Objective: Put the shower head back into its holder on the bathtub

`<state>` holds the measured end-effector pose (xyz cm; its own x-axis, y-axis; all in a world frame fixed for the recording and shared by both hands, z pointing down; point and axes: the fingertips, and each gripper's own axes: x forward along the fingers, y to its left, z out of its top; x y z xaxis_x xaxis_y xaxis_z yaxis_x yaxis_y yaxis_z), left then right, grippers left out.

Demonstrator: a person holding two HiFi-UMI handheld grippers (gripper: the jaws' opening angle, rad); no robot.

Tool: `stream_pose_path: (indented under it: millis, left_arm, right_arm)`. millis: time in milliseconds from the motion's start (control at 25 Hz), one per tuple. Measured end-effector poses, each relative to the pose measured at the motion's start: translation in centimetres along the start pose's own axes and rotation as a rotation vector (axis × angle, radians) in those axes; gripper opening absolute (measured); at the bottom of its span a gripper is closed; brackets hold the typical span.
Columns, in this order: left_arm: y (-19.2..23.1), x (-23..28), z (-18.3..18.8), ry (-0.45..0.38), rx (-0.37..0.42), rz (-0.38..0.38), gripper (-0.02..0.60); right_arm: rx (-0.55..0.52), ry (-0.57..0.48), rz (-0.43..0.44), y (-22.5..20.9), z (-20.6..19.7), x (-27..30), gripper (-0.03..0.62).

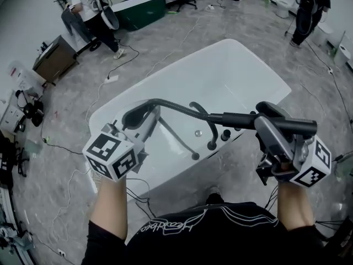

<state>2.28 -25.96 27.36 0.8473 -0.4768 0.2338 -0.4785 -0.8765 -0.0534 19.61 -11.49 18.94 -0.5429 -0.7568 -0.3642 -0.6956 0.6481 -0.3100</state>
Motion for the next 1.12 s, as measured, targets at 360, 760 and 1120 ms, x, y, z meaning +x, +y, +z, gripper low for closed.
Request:
stream_pose_path:
  millis: [360,760,1120]
  left_arm:
    - [-1.1,1.2,-8.8,0.104,-0.126,-0.052,0.064]
    - [-5.3,4.1,-17.5,0.192,-0.203,-0.157,0.064]
    - [-8.4,6.3,-23.4,0.303,-0.253,-0.230,0.064]
  right_arm:
    - [0.004,0.102,-0.069,0.2,-3.6,0.0,0.126]
    - [0.024,0.203,-0.140,0.2,-7.5,-1.9,0.126]
    - [0.068,0.317,-0.179,-0.2,-11.3,-2.5,0.126]
